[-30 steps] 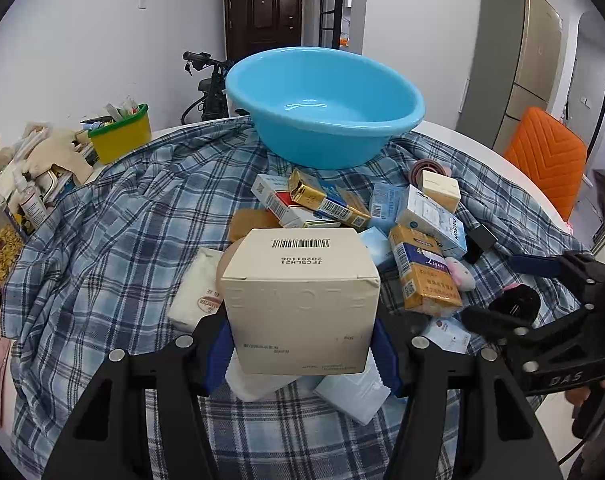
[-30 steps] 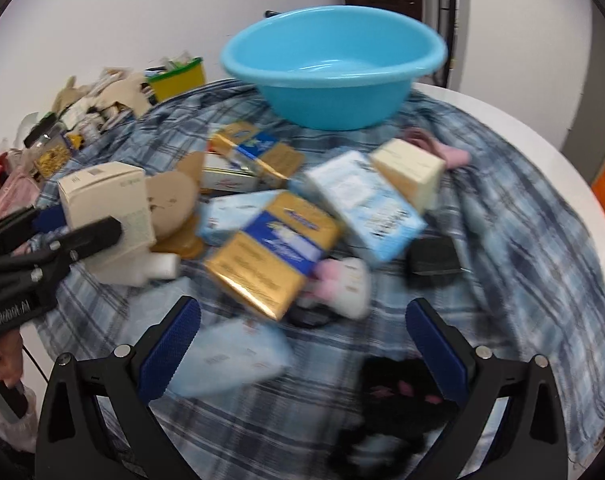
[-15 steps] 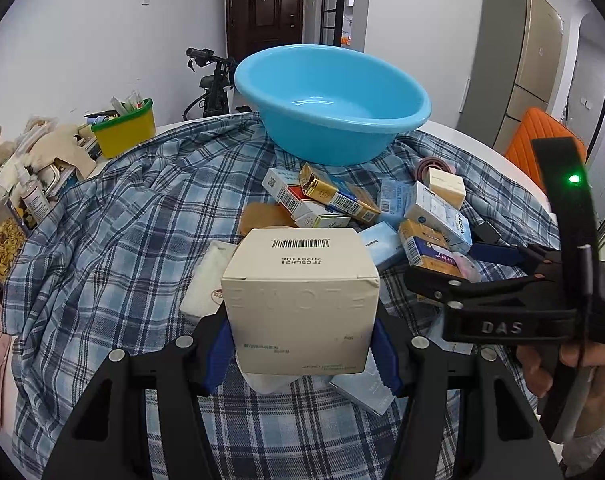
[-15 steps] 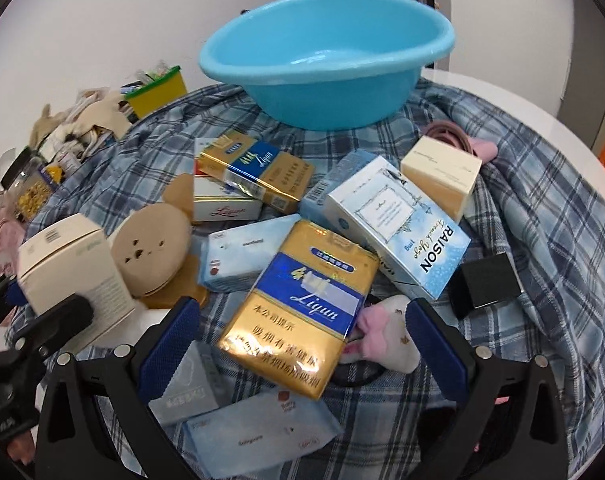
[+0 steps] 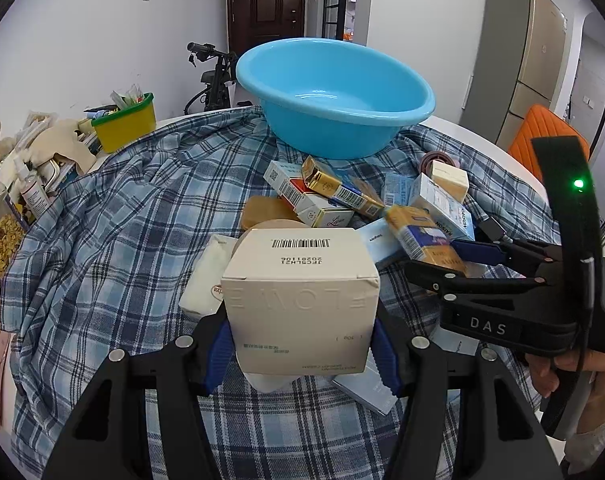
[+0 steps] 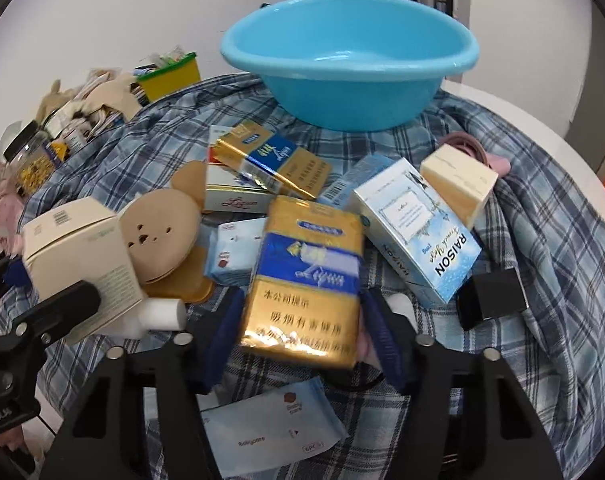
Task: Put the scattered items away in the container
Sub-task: 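Lower the right tool onto the gold Liqun pack and close on it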
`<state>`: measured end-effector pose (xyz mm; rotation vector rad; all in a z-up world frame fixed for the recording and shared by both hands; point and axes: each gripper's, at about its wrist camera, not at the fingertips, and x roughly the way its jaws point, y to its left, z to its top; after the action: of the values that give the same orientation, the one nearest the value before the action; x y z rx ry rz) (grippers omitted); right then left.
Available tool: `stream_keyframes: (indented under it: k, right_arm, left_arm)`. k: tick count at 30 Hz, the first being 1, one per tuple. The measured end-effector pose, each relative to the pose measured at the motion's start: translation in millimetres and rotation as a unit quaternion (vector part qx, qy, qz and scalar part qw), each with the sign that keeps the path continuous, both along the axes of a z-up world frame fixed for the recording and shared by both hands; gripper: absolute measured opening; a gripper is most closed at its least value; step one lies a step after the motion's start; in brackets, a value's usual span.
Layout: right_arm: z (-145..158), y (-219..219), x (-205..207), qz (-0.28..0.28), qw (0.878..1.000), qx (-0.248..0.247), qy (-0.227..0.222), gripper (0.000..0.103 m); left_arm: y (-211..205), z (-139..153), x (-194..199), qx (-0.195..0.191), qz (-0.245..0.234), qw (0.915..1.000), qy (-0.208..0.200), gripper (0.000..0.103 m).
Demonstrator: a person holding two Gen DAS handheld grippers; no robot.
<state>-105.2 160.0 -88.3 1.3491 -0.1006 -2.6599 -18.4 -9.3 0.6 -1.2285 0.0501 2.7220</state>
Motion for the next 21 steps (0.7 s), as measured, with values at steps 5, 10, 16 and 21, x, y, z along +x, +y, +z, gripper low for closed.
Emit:
stream_keyframes:
  k: [5, 10, 16, 21]
  right_arm:
    - [8, -10, 13, 0.032, 0.999, 0.019, 0.011, 0.056]
    - [11, -12, 25, 0.061, 0.998, 0.033, 0.001, 0.056]
    - [-9, -5, 25, 0.079, 0.996, -0.001, -0.051, 0.057]
    - [-20, 5, 24, 0.061, 0.995, -0.048, -0.064, 0.067]
  left_arm:
    - [0, 0, 1, 0.000, -0.001, 1.0000, -0.001, 0.062]
    - [1, 0, 1, -0.002, -0.001, 1.0000, 0.000, 0.062]
    - [5, -2, 1, -0.003, -0.004, 1.0000, -0.002, 0.062]
    - [7, -3, 2, -0.012, -0.006, 0.9999, -0.004, 0.062]
